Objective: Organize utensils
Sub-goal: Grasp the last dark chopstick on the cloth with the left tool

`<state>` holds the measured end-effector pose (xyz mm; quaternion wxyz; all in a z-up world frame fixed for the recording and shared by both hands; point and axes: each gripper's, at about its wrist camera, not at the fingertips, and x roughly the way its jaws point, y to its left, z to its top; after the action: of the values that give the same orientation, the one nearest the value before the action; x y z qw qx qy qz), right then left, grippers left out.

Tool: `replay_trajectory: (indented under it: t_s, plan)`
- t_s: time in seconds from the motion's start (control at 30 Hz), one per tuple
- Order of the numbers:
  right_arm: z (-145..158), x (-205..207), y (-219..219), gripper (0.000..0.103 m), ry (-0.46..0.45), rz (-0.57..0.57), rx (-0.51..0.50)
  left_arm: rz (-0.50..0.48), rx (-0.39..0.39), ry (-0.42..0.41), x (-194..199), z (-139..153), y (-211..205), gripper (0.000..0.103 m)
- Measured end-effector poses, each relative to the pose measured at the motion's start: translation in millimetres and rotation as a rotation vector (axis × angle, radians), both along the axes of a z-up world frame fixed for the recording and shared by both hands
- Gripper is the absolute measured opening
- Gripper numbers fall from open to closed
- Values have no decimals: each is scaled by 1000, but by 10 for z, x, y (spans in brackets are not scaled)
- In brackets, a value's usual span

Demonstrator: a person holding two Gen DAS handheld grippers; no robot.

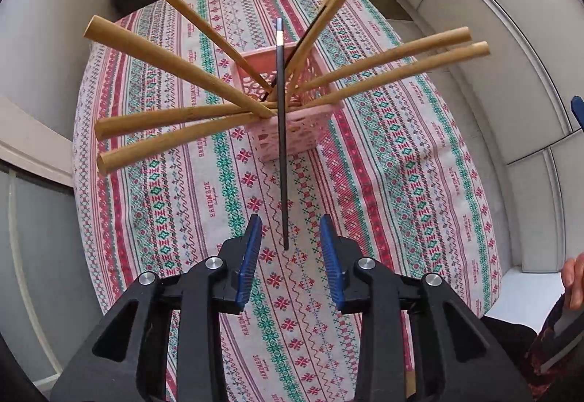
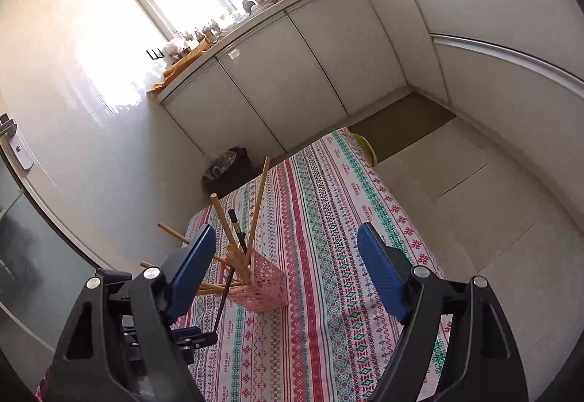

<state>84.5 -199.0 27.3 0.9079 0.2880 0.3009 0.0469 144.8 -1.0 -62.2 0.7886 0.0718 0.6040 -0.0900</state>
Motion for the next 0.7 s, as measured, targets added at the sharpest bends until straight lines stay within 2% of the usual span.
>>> replay_trajectory:
  t_s: [0.13, 0.2, 0.23, 0.27, 0.3, 0.4, 0.5, 0.6, 0.7]
  plan:
    - [-47, 27, -24, 78, 22, 1, 5, 15, 50, -21, 112, -35, -78, 32]
    - [-60, 32, -23, 78, 28, 1, 5, 31, 51, -29, 166, -117, -88, 32]
    - [-65, 34, -18, 78, 30, 3, 4, 31, 48, -53, 172, -137, -98, 24]
    - [-69, 36, -11, 78, 31, 5, 4, 32, 51, -91, 155, -146, -100, 8]
    - [-71, 34, -7, 78, 33, 8, 4, 43, 47, -134, 111, -133, -86, 3]
    - [-83, 12, 10, 78, 35, 14, -3, 60, -42, -273, -160, 42, 11, 3]
    - [-89, -5, 11, 78, 34, 14, -2, 56, -95, -419, -534, 324, 70, 3]
    - [-67, -58, 21, 78, 20, 17, 1, 15, -158, -501, -932, 589, 95, 3]
    - [-42, -100, 32, 78, 12, 23, 1, -15, -162, -546, -1212, 799, 126, 3]
